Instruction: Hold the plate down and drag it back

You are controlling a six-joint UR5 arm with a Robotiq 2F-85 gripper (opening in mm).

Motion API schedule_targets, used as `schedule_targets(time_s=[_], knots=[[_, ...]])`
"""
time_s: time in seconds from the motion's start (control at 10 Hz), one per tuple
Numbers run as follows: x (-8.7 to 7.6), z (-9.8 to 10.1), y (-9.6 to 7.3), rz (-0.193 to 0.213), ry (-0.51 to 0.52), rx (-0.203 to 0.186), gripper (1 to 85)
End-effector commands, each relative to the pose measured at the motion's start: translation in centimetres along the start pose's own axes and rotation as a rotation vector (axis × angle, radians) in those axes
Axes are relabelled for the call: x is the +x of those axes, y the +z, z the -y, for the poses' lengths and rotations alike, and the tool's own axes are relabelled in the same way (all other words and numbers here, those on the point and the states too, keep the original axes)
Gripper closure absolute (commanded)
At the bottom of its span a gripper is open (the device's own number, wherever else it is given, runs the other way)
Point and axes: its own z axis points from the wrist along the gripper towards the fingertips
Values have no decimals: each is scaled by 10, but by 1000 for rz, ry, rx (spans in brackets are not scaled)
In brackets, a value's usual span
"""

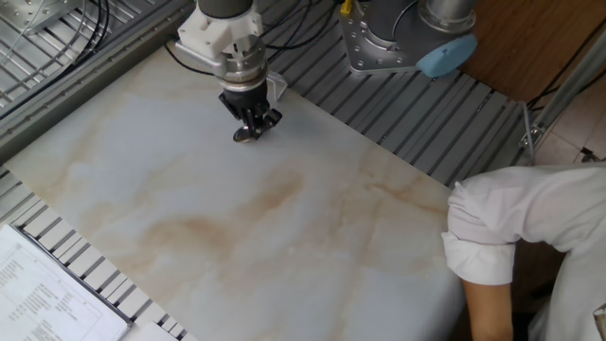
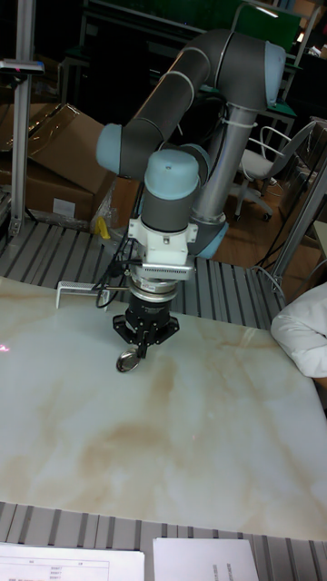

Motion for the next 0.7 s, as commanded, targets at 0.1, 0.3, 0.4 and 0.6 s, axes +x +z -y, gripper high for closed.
schedule_targets(time_s=[0.1, 0.3, 0.4, 0.6], knots=[[3, 0, -7, -25, -61, 9, 847], [-4, 3, -7, 4, -87, 20, 847], [-10, 2, -7, 26, -92, 18, 847], [-43, -6, 7, 77, -145, 28, 847]])
